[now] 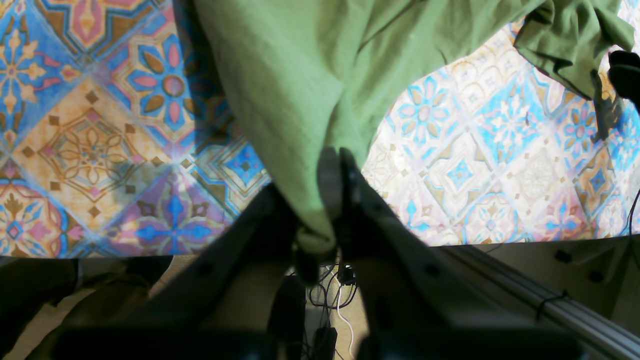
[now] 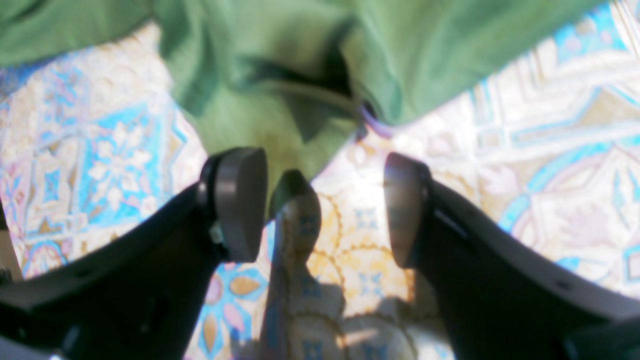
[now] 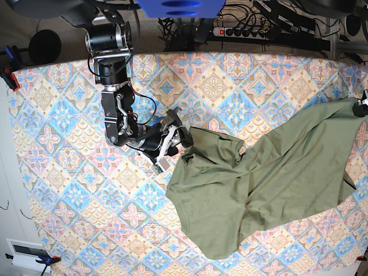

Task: Layout the t-shirt on the table in an organized manner, then fold the t-shirt properly

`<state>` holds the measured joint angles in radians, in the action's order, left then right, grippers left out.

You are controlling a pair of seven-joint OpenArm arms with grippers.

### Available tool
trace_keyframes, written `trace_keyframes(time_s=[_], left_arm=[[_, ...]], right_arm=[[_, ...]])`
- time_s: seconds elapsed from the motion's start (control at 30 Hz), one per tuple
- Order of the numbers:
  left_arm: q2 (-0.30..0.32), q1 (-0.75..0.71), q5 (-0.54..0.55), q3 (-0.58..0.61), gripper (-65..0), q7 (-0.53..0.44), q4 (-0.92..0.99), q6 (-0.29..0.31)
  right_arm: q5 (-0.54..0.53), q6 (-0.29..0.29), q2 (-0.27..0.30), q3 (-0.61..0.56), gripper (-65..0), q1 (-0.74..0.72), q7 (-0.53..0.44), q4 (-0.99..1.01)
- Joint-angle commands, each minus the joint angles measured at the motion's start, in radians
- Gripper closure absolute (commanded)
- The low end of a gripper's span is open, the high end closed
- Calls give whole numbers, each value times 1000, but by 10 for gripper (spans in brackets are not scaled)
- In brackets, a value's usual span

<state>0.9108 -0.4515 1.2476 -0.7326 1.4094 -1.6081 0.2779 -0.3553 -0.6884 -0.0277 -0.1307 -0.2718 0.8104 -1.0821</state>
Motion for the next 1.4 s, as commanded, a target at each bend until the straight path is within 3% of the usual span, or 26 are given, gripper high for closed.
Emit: trace_keyframes(time_s=[0.0,0.4,0.47,0.63,0.7,0.83,0.97,1.17,1.37], left_arm=[[27,21,8,-14,0,-13,-10,1],[9,43,8,-12,0,-13,-10,1],[9,44,8,-12,0,-13,-10,1],[0,67,8,-12,0,-13,-10,1],[-42,130,8,-12,0,-13,-10,1],[-121,234,8,-12,0,-13,-10,1],[-195,294,8,-12,0,-13,-10,1],[-302,382,8,-5,0,-13,-10,1],[-382,422,8,135,0,-13,-10,1]], right_arm=[[-1,-10,-22,1,-356,-22,-10,7],[0,-10,-105,-4,-346,-27,-66,128],[0,-10,-105,-4,-287,-27,-67,128],[-8,-10,-100,4,0,-27,-55,82],[-11,-10,-93,15,0,-27,-26,24],[-78,-10,-34,139,-8,-27,77,-106],[-161,-10,68,243,-8,-27,155,-224],[-333,-10,272,380,-9,-34,182,-263],[-462,-10,430,474,-9,-30,208,-270]])
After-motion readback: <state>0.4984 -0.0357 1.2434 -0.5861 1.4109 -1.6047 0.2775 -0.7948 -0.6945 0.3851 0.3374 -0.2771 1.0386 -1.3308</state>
